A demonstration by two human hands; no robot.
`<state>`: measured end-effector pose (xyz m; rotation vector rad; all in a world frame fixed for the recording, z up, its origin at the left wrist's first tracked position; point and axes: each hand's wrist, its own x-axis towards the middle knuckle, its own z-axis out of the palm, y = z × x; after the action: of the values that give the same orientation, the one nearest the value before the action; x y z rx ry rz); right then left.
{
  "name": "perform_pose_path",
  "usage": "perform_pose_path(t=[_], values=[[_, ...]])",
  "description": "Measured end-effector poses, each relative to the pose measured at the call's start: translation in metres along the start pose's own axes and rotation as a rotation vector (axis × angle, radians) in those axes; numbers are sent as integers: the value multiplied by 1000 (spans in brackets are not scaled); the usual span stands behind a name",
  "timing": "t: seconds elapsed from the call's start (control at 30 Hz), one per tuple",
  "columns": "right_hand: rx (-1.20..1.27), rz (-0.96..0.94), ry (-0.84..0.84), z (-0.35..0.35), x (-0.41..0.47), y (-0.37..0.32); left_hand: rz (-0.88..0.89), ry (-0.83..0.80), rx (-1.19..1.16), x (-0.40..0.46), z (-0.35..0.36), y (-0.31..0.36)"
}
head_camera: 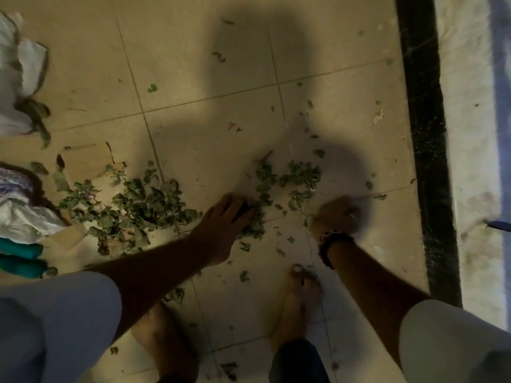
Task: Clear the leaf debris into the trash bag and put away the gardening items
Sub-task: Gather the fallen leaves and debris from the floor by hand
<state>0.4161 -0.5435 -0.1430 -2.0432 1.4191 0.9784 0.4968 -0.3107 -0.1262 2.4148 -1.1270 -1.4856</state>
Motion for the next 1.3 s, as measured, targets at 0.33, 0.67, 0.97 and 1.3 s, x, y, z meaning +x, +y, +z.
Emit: perform_pose_path(t=[0.33,0.67,0.97,1.3], values=[[-224,-251,281,-53,54,-61,-172,328,-59,8,-22,-16],[-432,-759,-137,53,-51,-72,-222,279,-154,34,-36,-8],[-369,-456,202,-20,29,-102,-677,449,-75,19,-49,-68],[-482,-876,-27,79,-61,-73,-388,412,-267,-30,22,-32]])
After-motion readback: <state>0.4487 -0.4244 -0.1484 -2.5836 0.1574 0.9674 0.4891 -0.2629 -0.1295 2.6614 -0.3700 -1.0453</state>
